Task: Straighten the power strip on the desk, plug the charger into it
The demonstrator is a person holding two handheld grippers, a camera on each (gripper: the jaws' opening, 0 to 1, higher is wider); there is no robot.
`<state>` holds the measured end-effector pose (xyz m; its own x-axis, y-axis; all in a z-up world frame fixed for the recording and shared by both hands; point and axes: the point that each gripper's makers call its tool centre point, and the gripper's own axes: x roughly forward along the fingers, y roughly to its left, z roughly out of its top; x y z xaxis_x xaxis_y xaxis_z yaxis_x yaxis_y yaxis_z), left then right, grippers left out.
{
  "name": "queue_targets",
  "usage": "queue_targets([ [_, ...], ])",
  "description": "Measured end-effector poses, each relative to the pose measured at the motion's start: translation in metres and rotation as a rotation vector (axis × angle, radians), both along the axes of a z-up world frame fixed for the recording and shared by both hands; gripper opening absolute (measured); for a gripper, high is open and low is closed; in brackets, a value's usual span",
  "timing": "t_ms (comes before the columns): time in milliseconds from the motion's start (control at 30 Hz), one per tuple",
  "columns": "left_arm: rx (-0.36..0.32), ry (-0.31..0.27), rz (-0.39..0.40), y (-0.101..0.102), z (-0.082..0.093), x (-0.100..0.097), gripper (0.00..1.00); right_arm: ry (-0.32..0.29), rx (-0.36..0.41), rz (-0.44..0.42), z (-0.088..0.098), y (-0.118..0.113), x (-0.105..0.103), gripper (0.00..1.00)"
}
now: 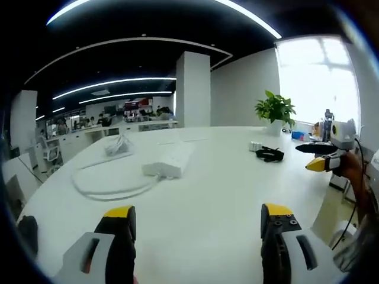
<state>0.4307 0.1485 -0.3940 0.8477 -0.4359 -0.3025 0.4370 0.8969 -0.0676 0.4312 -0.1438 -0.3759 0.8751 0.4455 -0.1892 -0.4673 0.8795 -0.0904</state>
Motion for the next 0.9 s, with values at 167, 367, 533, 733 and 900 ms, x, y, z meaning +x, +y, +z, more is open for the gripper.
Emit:
queue_targets([
  [167,0.002,-0.026,0.008,-0.003,0.010,0.009,0.91,-0.033,-0.002,0.040,0.009,0.003,0.011,0.90],
  [367,0.034,-0.049,-0.008,-0.010,0.017,0.018,0.95,-0.075,-0.034,0.105,0.024,0.012,0.024,0.92],
  [533,0.027,-0.064,-0.029,-0.017,0.025,0.028,0.97,-0.105,-0.011,0.167,0.040,0.025,0.038,0.95],
  [733,0.061,-0.086,-0.013,-0.019,0.033,0.043,0.99,-0.132,-0.005,0.223,0.055,0.044,0.055,1.00],
  [900,0.063,-0.085,-0.020,-0.023,0.038,0.054,0.99,-0.092,-0.025,0.269,0.049,0.064,0.068,1.00],
])
